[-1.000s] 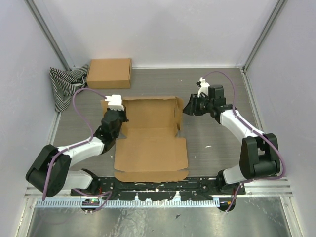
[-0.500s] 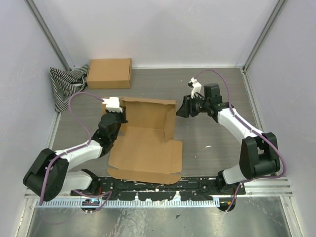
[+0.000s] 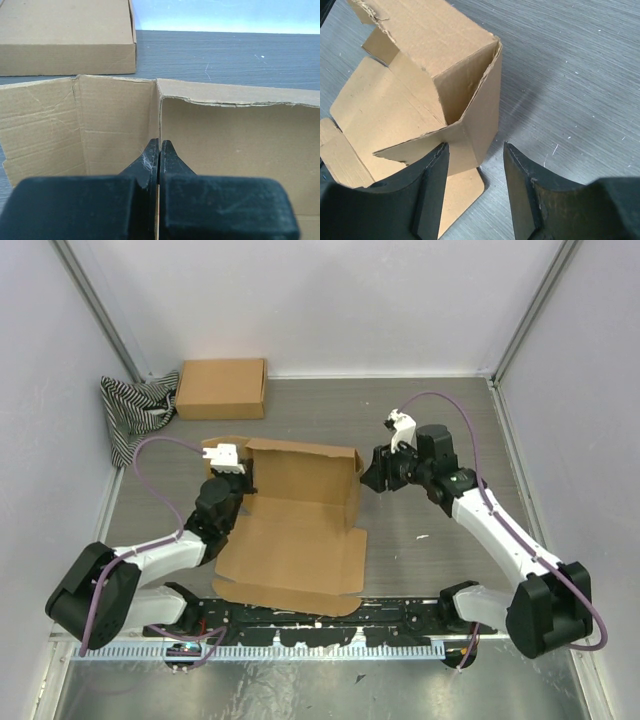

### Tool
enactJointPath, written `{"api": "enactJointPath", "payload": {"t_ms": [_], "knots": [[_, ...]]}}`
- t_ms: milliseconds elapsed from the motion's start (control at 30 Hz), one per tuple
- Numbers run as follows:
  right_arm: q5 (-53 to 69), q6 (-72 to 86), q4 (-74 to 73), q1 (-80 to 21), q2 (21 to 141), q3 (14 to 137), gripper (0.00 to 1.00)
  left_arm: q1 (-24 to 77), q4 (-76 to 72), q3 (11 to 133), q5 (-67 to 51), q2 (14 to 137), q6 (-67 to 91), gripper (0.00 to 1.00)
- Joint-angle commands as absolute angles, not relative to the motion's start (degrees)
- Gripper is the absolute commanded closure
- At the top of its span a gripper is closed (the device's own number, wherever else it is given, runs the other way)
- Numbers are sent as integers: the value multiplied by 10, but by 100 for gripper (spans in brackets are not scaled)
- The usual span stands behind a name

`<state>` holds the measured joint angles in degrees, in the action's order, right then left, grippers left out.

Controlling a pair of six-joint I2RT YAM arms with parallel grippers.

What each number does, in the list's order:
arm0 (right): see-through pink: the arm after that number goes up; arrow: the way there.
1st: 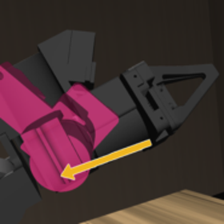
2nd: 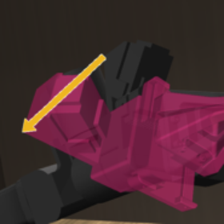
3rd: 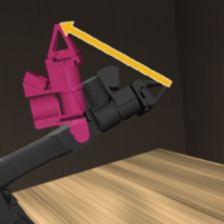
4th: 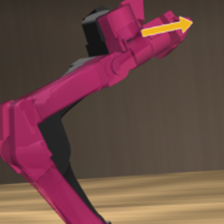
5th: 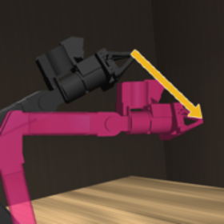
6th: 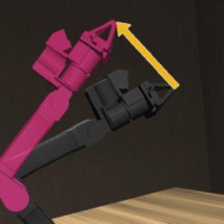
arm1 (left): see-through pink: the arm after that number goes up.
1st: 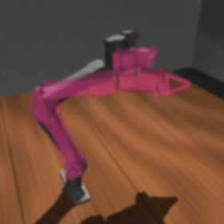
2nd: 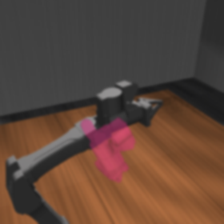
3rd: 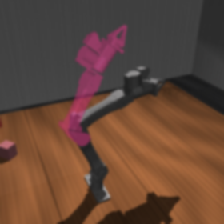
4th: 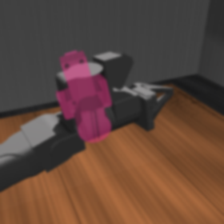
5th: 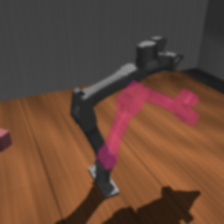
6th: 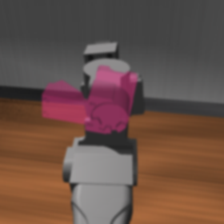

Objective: Fold the paper box

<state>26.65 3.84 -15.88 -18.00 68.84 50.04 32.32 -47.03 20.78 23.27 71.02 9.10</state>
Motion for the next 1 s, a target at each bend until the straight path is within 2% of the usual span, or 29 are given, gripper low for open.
{"api": "enactJointPath", "payload": {"t_ms": [0, 500, 967], "knots": [[232, 61, -133, -192, 661, 482, 47, 324, -525, 190, 227, 715, 99, 100], [187, 86, -79, -255, 636, 441, 44, 324, -547, 162, 215, 699, 96, 100], [62, 121, -117, -321, 660, 481, 24, 330, -540, 163, 205, 681, 91, 100]]}}
